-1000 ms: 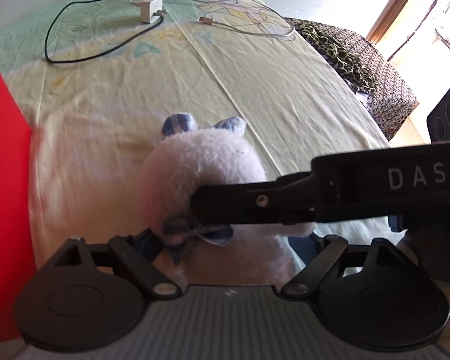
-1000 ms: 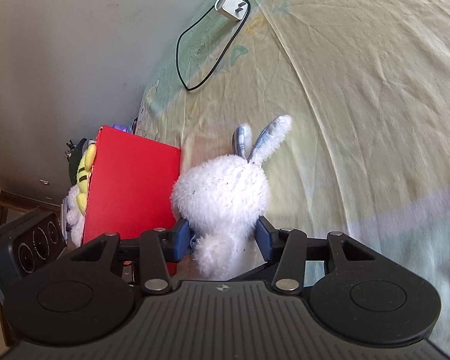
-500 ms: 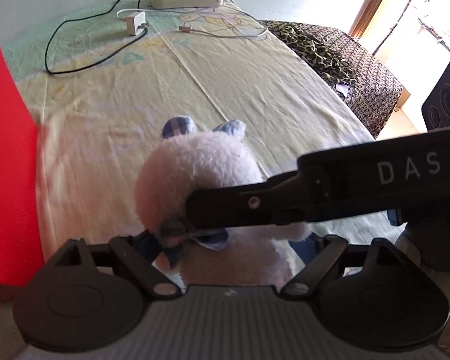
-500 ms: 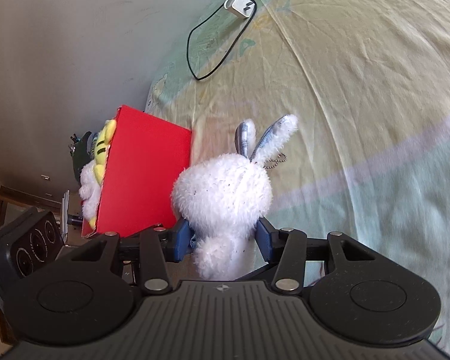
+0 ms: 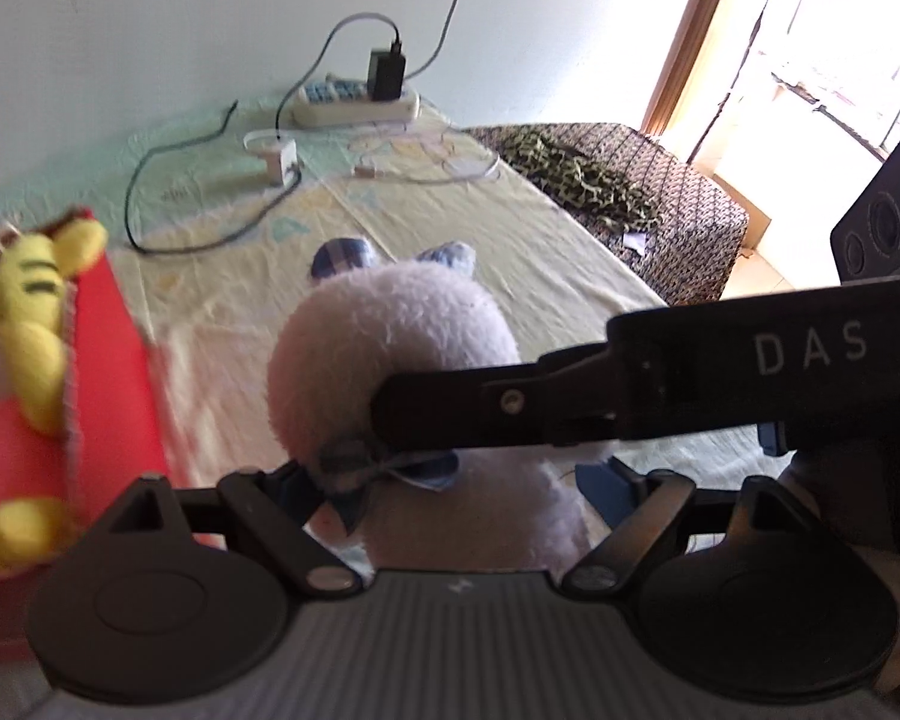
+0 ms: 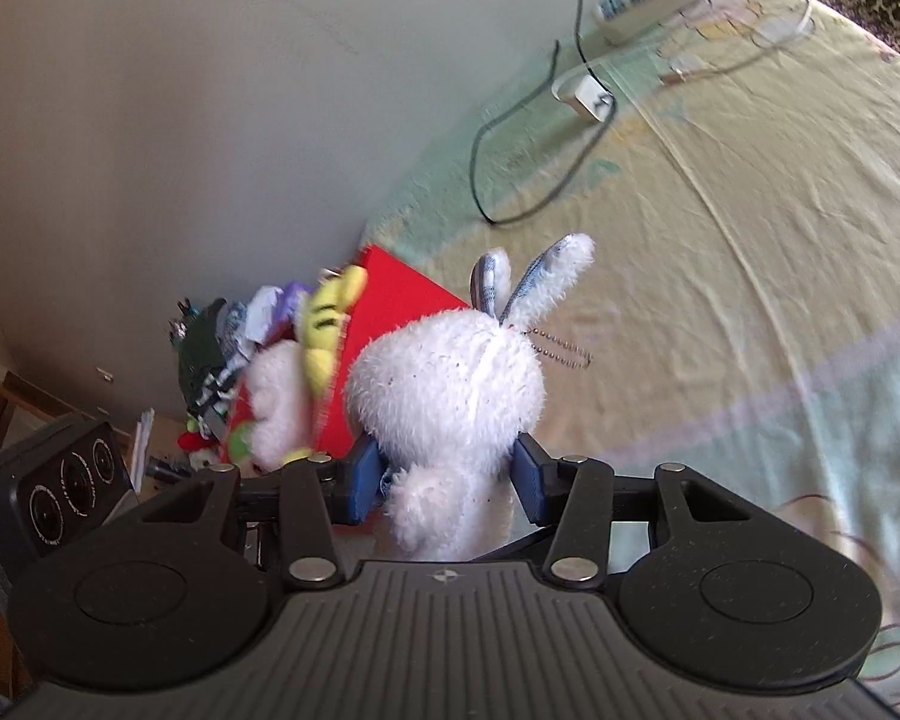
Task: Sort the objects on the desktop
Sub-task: 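Lift the pink bunny and carry it over the red box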
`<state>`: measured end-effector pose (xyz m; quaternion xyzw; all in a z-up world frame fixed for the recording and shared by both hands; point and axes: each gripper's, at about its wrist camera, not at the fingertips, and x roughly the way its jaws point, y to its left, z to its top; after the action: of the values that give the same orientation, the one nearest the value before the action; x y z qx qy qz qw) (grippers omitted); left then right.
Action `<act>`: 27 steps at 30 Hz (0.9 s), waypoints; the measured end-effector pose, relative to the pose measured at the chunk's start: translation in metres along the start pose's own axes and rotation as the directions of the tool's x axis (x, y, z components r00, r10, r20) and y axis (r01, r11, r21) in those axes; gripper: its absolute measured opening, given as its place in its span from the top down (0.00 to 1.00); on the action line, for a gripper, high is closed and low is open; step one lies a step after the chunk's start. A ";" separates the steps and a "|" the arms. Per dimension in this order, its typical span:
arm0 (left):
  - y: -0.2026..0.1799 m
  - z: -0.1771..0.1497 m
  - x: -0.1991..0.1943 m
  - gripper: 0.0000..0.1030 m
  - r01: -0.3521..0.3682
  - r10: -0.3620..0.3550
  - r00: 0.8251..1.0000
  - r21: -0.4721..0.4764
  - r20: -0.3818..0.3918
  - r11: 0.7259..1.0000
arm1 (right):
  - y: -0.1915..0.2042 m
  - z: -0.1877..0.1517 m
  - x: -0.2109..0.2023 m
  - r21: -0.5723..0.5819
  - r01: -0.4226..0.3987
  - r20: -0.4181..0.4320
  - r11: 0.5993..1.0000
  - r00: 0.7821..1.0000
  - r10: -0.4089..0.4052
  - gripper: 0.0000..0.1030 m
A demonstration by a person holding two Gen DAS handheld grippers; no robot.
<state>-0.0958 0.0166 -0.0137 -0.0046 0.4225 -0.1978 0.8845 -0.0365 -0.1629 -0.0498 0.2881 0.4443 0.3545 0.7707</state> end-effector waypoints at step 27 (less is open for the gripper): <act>0.197 -0.048 -0.129 0.16 -0.172 0.184 0.959 -0.074 0.214 0.982 | 0.180 -0.045 0.159 -0.329 -0.107 0.039 0.938 0.991 0.126 0.52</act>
<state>-0.1364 0.2518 0.0172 -0.0126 0.3259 -0.1042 0.9396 -0.0721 0.0755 -0.0098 0.1930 0.3388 0.4593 0.7981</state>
